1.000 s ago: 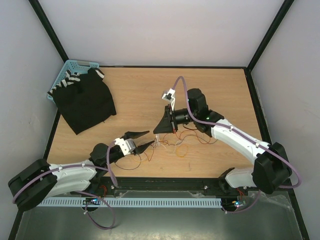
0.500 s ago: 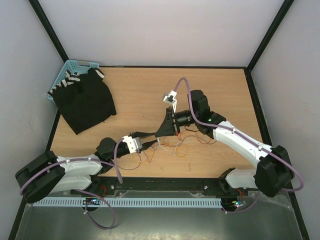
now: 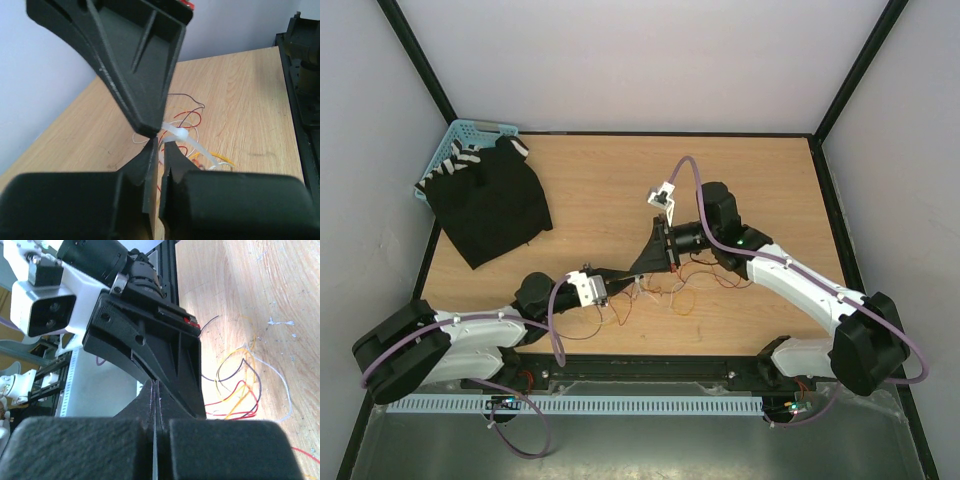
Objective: Zip-tie the wires
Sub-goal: Tie the cable at the center of the board.
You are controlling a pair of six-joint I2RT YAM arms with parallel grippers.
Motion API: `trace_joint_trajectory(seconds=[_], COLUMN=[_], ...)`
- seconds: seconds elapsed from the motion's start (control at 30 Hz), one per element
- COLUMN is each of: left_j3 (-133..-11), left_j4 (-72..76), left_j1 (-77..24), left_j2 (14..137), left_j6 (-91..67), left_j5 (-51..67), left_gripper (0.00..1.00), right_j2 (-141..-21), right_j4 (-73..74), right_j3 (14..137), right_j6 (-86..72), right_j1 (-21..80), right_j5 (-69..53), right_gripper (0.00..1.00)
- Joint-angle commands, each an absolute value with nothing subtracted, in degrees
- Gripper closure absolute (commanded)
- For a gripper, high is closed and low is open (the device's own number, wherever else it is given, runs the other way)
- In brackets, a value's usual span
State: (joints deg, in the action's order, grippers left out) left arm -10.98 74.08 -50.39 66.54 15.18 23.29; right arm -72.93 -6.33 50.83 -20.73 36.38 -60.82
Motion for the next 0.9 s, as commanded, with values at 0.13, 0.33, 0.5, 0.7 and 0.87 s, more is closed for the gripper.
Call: trace_joint_trajectory(seconds=[0.13,0.33,0.5,0.7,0.87], left_j3=[-11.30,-10.26,-10.45,-10.76,-10.81], left_j4=[75.76,75.75,75.70,75.67,75.73], left_j1=[-51.24,-51.24,-51.20,-51.24,-51.23], left_j2=[65.89,66.21,66.89,67.60,67.90], left_j6=[14.09,13.24,12.90,12.13,11.94], left_j5=[23.71,21.54,21.21,21.09,21.01], left_gripper=[1.00,1.00,1.00,1.00,1.00], right_j2=[-71.65,-71.35,-71.45,-71.50,-72.04], right_j4=[-10.21,-8.05,-8.09,-10.60,-14.05], right_j3=[49.88,49.51,48.58,47.46,46.09], right_j6=[-23.20,-23.16,-23.20,-26.07,-28.71], right_j1=[36.21,36.21,36.16,36.30,36.54], right_j5=[-57.02,-56.03,-56.64,-57.65,-57.86], right_gripper=[0.92,0.69,0.64,0.66,0.78])
